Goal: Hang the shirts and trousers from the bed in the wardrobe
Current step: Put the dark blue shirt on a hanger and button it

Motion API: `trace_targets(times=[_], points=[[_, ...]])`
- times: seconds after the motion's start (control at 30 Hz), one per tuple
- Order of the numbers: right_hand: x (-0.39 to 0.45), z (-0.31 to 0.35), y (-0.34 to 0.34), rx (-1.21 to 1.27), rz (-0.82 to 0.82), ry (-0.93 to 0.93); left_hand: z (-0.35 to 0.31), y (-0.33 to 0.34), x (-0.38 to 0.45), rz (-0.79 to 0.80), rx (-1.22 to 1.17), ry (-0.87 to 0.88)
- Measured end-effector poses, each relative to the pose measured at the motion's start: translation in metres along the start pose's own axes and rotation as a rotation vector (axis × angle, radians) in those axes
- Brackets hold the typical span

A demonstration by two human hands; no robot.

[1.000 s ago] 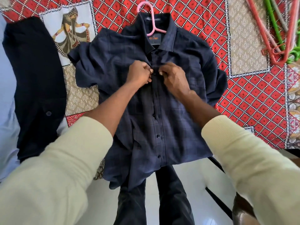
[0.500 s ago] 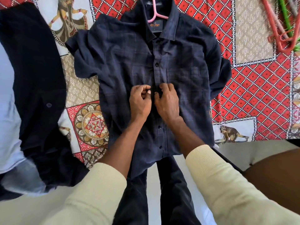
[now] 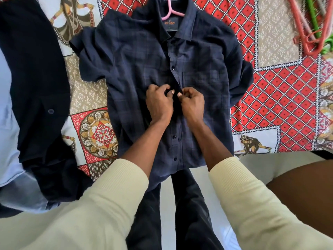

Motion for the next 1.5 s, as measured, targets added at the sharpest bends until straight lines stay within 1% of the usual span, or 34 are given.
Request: trace_targets(times=[0.07,0.13,0.23,0.3,0.47,0.6,0.73,0.8,0.87,0.93,1.07,1.17,1.23,1.3,1.37,1.43,1.5], points=[[0.001,-0.001,-0.001,0.095,0.039,0.097,-0.001,0.001,0.004,0.01,-0.008,-0.031],[0.002,-0.001,-0.004,0.183,0.069,0.181,-0.001,-0.002,0.007,0.054,-0.086,-0.141],[-0.001,0.003,-0.004,0.259,0.091,0.249,-0.004,-0.008,0.003,0.119,-0.298,-0.36],[-0.006,0.006,0.0,0.273,0.086,0.258,-0.006,-0.012,-0.003,0.131,-0.421,-0.444],[-0.009,0.005,0.005,0.318,0.083,0.293,-0.007,-0.015,-0.009,0.163,-0.479,-0.489],[-0.009,0.003,0.002,0.33,0.097,0.29,-0.007,-0.012,-0.004,0.172,-0.452,-0.486],[-0.003,0.001,-0.002,0.345,0.101,0.336,-0.008,-0.013,0.0,0.196,-0.47,-0.545],[-0.002,0.002,-0.005,0.322,0.104,0.311,-0.01,-0.016,0.0,0.211,-0.494,-0.581],[-0.003,0.003,-0.005,0.276,0.124,0.237,-0.011,-0.019,0.002,0.235,-0.512,-0.604],[-0.004,0.004,-0.002,0.199,0.135,0.133,-0.01,-0.02,0.005,0.277,-0.514,-0.595],[0.001,0.007,0.009,-0.059,0.08,-0.097,-0.006,-0.023,0.009,0.355,-0.553,-0.579],[0.0,0.008,0.01,-0.15,0.079,-0.222,-0.006,-0.023,0.014,0.358,-0.531,-0.59],[0.003,0.006,0.005,-0.131,0.114,-0.237,-0.007,-0.021,0.017,0.368,-0.501,-0.585],[0.012,0.004,-0.002,-0.082,0.195,-0.217,-0.006,-0.02,0.02,0.384,-0.476,-0.538],[0.021,0.005,-0.006,-0.073,0.271,-0.201,-0.002,-0.02,0.021,0.401,-0.435,-0.451],[0.028,0.006,-0.009,-0.095,0.307,-0.203,0.001,-0.021,0.023,0.445,-0.393,-0.348],[0.031,0.008,-0.008,-0.137,0.324,-0.283,0.004,-0.022,0.028,0.516,-0.355,-0.258]])
Point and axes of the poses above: each hand's wrist, its own x-axis towards the middle knuckle, its own y-axis out of the palm, z = x × y, the point moved 1 cm from there along x, towards the middle knuckle, and after that the axes turned 12 degrees about -z, right-handed, at the moved point
